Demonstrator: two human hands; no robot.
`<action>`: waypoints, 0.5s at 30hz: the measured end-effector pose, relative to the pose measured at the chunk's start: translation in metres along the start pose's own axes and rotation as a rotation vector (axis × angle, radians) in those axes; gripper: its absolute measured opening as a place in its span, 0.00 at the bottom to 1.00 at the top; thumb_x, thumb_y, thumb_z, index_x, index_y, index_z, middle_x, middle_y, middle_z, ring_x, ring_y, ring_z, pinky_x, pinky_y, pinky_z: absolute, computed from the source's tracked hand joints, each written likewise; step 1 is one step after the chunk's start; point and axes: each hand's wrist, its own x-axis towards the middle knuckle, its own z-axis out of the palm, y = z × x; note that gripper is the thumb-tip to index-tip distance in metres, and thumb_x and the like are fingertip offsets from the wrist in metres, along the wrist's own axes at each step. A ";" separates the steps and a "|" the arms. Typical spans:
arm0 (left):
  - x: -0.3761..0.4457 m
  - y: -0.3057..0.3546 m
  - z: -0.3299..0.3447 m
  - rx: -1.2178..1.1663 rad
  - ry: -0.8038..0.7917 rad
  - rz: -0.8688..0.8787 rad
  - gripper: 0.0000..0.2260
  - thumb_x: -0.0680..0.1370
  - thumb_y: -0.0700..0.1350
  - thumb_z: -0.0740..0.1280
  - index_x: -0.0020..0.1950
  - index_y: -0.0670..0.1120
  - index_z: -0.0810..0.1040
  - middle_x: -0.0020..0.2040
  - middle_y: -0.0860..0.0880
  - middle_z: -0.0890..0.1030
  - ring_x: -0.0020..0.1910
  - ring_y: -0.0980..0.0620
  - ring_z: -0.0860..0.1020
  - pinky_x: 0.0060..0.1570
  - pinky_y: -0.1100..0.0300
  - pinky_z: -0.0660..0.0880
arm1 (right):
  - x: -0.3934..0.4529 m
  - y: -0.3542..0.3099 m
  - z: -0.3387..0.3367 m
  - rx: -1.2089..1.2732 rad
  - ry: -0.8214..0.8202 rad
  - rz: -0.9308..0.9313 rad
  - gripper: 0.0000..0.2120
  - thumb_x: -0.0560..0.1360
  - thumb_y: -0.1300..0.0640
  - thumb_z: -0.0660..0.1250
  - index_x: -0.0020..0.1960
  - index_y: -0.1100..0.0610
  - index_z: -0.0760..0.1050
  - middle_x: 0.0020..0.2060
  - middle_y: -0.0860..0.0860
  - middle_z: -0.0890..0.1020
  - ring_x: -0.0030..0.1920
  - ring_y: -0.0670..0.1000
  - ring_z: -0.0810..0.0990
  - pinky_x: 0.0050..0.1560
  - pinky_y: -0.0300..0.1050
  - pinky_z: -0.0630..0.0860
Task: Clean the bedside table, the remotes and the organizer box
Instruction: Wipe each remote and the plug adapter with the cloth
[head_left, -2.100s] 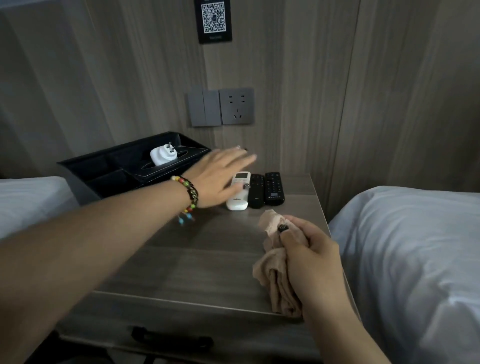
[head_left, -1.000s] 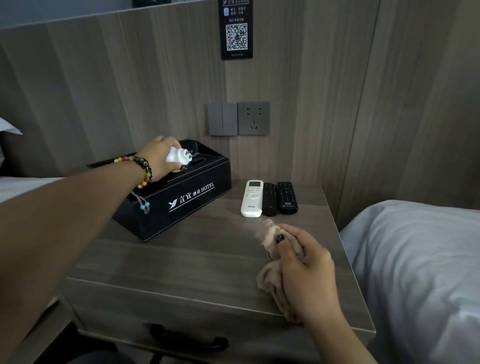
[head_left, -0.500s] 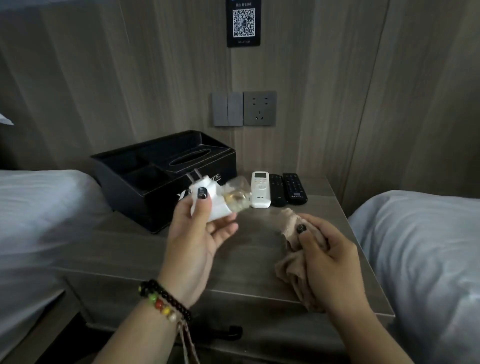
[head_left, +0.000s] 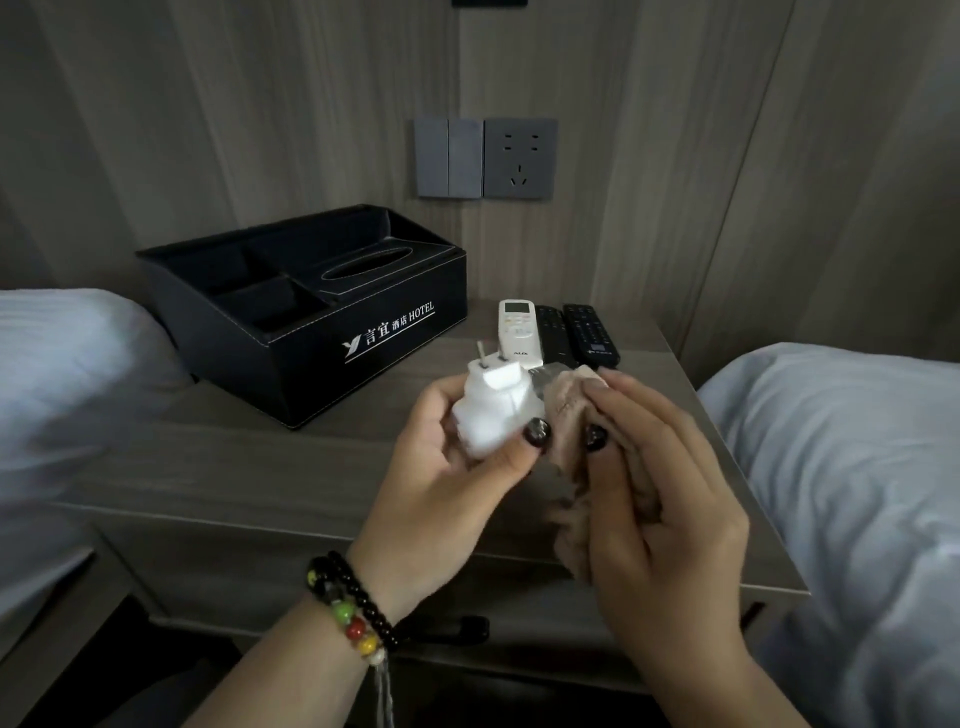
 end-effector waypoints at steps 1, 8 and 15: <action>-0.001 0.001 -0.002 0.086 -0.025 0.032 0.24 0.67 0.47 0.76 0.60 0.50 0.74 0.52 0.55 0.83 0.51 0.57 0.81 0.48 0.66 0.77 | 0.002 0.001 -0.001 0.001 -0.020 0.016 0.15 0.74 0.70 0.63 0.59 0.64 0.78 0.58 0.55 0.79 0.63 0.44 0.76 0.63 0.33 0.69; -0.002 0.002 -0.014 0.018 -0.070 0.088 0.24 0.65 0.45 0.77 0.59 0.46 0.75 0.50 0.53 0.84 0.49 0.57 0.82 0.45 0.68 0.77 | 0.015 0.005 -0.014 0.261 -0.283 0.291 0.15 0.77 0.63 0.62 0.58 0.50 0.79 0.46 0.46 0.84 0.42 0.46 0.84 0.42 0.41 0.79; -0.001 0.010 -0.003 -0.059 -0.012 0.117 0.17 0.72 0.45 0.67 0.60 0.44 0.76 0.51 0.53 0.85 0.50 0.58 0.82 0.46 0.69 0.76 | 0.001 -0.006 -0.006 0.255 -0.167 0.286 0.14 0.76 0.61 0.62 0.59 0.52 0.79 0.49 0.48 0.83 0.46 0.48 0.83 0.45 0.44 0.81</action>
